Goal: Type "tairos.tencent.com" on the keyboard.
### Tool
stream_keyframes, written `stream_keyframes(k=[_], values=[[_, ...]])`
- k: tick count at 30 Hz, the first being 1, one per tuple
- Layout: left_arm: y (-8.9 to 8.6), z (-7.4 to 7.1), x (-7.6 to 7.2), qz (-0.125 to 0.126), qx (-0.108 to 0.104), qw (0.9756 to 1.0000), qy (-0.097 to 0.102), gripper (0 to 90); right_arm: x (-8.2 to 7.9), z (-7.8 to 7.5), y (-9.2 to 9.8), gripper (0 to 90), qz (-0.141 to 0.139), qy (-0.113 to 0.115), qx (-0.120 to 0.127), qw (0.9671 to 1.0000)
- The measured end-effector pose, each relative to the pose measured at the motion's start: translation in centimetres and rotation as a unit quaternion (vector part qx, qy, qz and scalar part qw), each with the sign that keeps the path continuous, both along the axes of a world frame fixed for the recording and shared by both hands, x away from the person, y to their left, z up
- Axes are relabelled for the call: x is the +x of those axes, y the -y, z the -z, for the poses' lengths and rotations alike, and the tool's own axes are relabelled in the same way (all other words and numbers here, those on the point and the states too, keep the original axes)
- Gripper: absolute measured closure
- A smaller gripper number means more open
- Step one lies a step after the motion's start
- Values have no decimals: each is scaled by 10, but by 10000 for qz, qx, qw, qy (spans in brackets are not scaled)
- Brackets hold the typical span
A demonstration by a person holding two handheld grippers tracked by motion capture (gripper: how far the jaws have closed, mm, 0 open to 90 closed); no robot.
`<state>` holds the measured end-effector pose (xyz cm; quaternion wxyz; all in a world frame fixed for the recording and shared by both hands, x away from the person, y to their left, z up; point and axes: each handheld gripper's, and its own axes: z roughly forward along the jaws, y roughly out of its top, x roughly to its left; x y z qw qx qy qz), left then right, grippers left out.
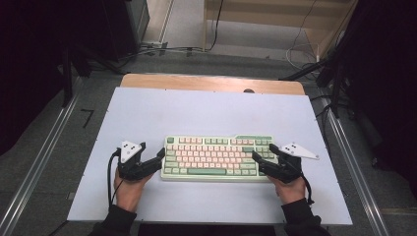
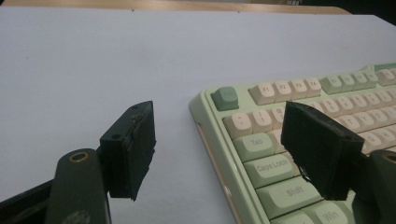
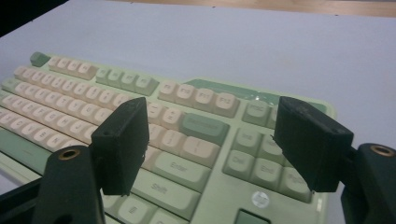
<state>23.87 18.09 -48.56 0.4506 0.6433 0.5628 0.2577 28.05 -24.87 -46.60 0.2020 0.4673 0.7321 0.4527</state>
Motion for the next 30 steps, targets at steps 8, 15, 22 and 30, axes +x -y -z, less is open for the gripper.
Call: stream_keyframes(k=[8,15,22,30], values=[[-8,0,-12,-62,74,10000,23,267,-6,1,26,249,213,1,-122,9997],[-15,5,-19,-123,200,9997,-21,268,-11,3,53,250,526,-48,-145,9985],[-18,3,-24,-174,284,9994,56,268,-16,7,76,251,801,-123,-192,9965],[-18,3,-26,-217,467,9986,148,268,-19,11,94,251,1056,-271,-256,9937]])
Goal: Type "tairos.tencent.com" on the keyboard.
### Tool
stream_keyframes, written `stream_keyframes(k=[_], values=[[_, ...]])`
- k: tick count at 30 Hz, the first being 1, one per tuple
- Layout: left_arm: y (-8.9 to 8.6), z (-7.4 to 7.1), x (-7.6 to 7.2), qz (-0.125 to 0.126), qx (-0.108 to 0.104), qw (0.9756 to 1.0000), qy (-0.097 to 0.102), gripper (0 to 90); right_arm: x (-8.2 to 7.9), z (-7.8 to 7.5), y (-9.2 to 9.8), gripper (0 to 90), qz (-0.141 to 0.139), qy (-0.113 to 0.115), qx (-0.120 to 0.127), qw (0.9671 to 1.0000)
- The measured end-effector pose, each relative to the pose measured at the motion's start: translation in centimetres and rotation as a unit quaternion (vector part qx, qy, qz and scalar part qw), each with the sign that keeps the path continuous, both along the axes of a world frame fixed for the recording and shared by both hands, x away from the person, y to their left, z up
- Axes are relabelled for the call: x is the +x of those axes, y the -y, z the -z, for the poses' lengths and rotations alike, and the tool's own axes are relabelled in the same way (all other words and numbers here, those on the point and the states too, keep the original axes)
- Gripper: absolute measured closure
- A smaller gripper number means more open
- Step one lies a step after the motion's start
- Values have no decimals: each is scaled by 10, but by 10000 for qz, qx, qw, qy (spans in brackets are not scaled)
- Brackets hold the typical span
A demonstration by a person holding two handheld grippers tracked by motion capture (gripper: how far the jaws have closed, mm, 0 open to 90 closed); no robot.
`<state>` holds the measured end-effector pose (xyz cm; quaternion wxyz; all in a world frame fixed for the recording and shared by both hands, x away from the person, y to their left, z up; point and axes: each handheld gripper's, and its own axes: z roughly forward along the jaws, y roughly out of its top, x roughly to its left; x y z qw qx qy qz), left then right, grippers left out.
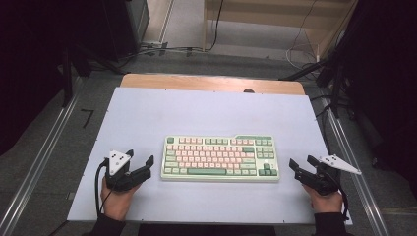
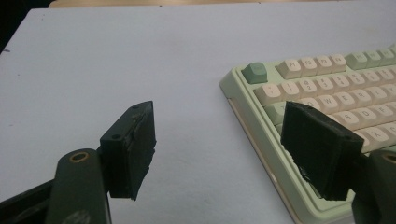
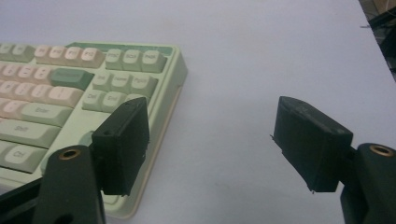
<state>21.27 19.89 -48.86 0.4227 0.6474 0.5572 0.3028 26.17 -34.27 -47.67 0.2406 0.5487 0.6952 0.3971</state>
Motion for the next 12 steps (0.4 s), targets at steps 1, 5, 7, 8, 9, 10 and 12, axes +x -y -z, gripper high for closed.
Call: stream_keyframes(k=[1,5,7,8,9,10,12], values=[[0,0,0,-1,-3,10000,-2,268,0,1,2,251,31,-37,-13,10000],[0,2,1,-9,-12,10000,-45,267,1,3,8,251,185,-185,14,9997],[-1,2,2,-3,-32,10000,-61,268,1,3,10,251,238,-223,65,9994],[-1,2,2,-11,-37,10000,-56,268,1,3,11,251,264,-216,59,9994],[-1,2,2,-9,-36,10000,-54,268,1,3,11,251,271,-212,64,9994],[0,2,2,-8,-43,10000,-47,268,1,3,12,251,277,-217,72,9994],[1,2,2,22,-31,10000,-29,267,0,3,11,251,276,-210,61,9994]])
